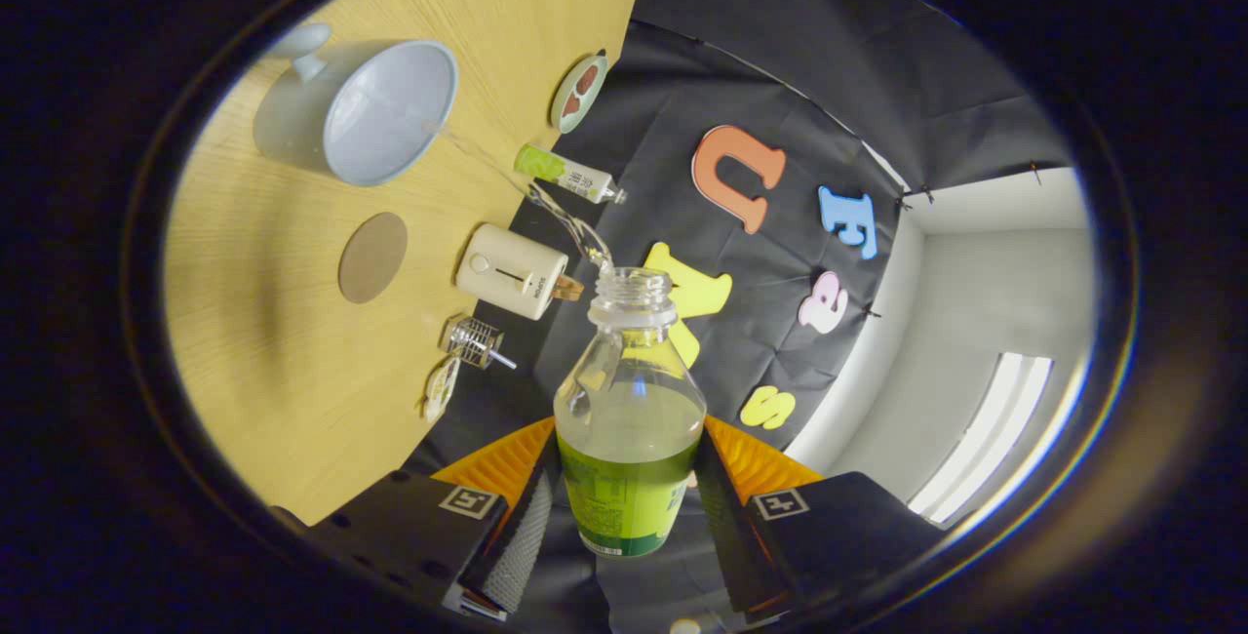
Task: Take the bottle from table, then pour the juice into the cup, finally place the bottle on the coaster
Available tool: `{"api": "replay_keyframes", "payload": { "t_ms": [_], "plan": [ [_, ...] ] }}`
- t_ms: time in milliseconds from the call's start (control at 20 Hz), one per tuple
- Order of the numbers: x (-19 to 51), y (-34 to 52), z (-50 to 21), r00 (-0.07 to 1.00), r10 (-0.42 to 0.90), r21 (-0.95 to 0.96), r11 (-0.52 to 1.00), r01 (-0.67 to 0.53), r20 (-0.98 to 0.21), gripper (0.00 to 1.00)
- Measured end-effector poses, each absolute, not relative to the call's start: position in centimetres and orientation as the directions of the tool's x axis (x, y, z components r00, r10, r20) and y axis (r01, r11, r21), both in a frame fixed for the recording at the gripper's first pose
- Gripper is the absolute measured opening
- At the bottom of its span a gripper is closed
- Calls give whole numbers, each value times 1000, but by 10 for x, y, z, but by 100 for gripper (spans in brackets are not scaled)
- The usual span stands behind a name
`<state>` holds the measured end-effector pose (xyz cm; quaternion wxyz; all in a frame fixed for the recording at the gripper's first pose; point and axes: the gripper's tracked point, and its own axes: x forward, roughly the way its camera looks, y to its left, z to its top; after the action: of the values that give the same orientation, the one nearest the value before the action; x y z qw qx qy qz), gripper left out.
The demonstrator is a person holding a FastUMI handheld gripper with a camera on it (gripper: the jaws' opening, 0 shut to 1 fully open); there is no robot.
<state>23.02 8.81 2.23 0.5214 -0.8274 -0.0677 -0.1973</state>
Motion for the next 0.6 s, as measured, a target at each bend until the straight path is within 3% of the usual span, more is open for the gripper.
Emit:
{"api": "replay_keyframes", "payload": {
  "t_ms": [600],
  "plan": [
    [227,90,22,896,-69,-778,-528,340,438,80]
  ]
}}
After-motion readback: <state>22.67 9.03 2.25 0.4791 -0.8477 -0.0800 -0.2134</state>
